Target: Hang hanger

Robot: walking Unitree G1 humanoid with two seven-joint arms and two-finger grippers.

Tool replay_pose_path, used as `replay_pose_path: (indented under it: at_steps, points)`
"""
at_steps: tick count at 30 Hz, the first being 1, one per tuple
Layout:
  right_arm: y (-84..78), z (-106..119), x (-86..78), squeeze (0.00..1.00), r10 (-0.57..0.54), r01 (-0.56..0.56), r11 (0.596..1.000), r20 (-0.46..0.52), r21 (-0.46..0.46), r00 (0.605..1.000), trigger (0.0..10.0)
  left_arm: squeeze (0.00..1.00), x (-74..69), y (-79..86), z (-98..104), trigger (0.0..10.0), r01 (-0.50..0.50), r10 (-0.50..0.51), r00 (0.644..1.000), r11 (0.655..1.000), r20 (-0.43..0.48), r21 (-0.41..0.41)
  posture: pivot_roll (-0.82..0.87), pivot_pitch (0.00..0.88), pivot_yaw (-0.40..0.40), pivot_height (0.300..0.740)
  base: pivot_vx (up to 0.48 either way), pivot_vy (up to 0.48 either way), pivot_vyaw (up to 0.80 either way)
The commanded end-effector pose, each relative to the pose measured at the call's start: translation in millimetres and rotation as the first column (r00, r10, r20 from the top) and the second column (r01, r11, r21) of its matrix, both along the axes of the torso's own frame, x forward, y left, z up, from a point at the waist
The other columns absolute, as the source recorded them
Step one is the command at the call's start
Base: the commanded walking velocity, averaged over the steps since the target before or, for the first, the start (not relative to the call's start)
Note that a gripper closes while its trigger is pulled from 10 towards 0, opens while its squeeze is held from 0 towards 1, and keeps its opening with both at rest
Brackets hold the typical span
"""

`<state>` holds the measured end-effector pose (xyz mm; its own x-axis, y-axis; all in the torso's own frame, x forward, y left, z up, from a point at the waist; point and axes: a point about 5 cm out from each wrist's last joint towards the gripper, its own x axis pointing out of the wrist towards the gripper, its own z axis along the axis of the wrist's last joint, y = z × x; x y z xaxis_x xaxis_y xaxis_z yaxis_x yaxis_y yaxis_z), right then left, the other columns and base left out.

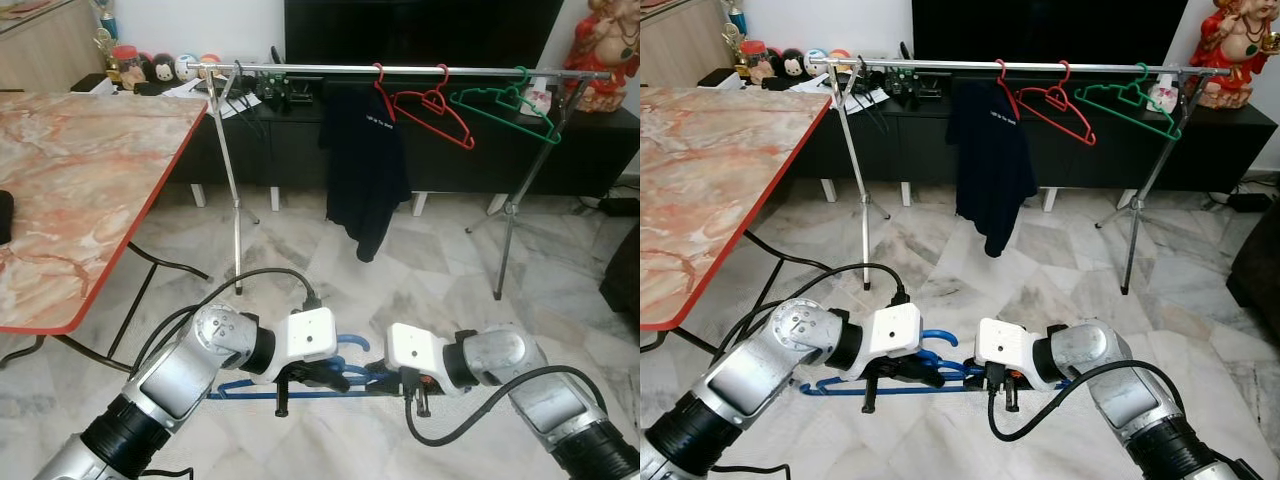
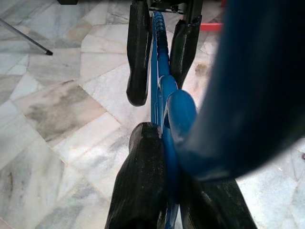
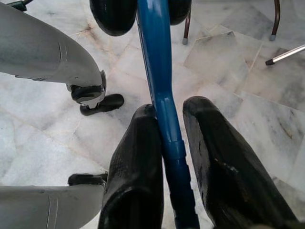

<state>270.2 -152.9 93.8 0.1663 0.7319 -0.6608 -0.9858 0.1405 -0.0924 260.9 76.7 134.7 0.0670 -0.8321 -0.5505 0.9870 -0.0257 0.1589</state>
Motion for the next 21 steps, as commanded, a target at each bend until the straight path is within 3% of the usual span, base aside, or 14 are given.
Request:
replay_pose_path:
  at_steps: [1,21]
  points:
    - [1.2,15.3,8.7,1.00,-0.017,0.015,0.999,0.049,0.051,0.999,10.0,0.00,-3.9,-3.3,-6.4,0.0,0.026,-0.025,0.999,0.999,-0.033,0.018,-0.01,0.000,-0.011,0.740,0.000,0.000,0.00]
    - [-5.5,18.7,5.7,1.00,-0.007,0.005,0.999,0.034,0.036,0.999,10.0,0.00,0.5,8.4,0.2,0.0,-0.007,0.006,1.000,0.998,0.030,0.058,-0.02,0.000,-0.005,0.740,0.000,0.000,0.00]
